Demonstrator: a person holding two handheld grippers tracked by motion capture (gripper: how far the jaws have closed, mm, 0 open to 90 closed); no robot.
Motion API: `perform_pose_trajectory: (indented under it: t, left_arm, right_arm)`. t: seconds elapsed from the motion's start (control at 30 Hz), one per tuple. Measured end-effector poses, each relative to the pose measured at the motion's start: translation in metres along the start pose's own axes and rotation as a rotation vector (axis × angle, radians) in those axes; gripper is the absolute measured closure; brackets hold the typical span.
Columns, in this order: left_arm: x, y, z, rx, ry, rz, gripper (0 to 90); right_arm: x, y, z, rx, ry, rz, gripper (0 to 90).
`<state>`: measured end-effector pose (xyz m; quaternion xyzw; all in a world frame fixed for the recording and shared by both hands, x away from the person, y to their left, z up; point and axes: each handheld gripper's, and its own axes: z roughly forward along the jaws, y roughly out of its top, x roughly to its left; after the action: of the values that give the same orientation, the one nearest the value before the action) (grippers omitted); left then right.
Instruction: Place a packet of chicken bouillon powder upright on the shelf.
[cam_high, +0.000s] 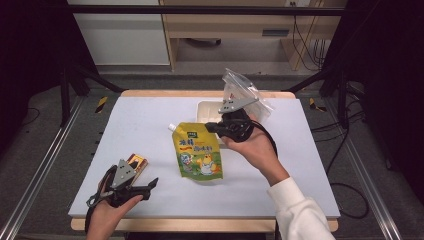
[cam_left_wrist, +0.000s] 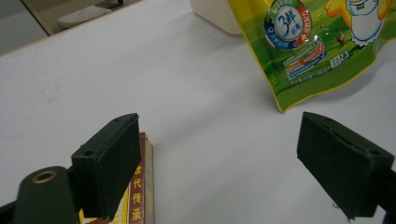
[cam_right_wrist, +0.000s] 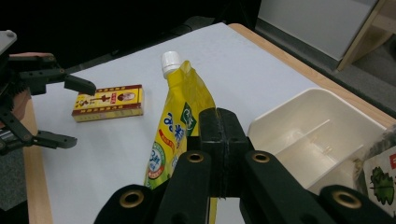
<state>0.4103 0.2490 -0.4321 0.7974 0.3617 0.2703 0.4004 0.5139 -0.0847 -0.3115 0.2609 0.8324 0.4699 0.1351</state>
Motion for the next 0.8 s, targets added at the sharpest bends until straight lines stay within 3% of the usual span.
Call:
perform_pose_trajectory:
  t: [0.3,0.43,0.47,0.5,0.53,0.67,0.8]
  left_arm:
    - [0.004,0.003,-0.004,-0.022,-0.015,0.007,14.3]
    - [0.012,0.017,-0.006,-0.022,-0.035,0.025,15.5]
    - [0.014,0.023,-0.008,-0.019,-0.043,0.043,15.5]
    - [0.017,0.038,-0.009,-0.01,-0.06,0.093,16.9]
    - [0.017,0.038,-0.009,-0.01,-0.06,0.093,17.0]
    - [0.021,0.069,-0.007,0.011,-0.124,0.186,17.3]
    - [0.024,0.094,-0.001,0.035,-0.162,0.242,17.6]
  right_arm:
    - [0.008,0.0,-0.006,-0.005,0.031,-0.039,90.0]
    - [0.017,0.005,-0.007,0.0,0.056,-0.092,90.0]
    - [0.017,0.005,-0.007,0.0,0.056,-0.092,90.0]
    - [0.021,0.008,-0.006,0.001,0.065,-0.114,90.0]
    - [0.021,0.008,-0.006,0.001,0.065,-0.114,90.0]
    - [0.028,0.012,-0.004,-0.003,0.077,-0.135,90.0]
    - [0.033,0.014,-0.003,0.001,0.086,-0.149,90.0]
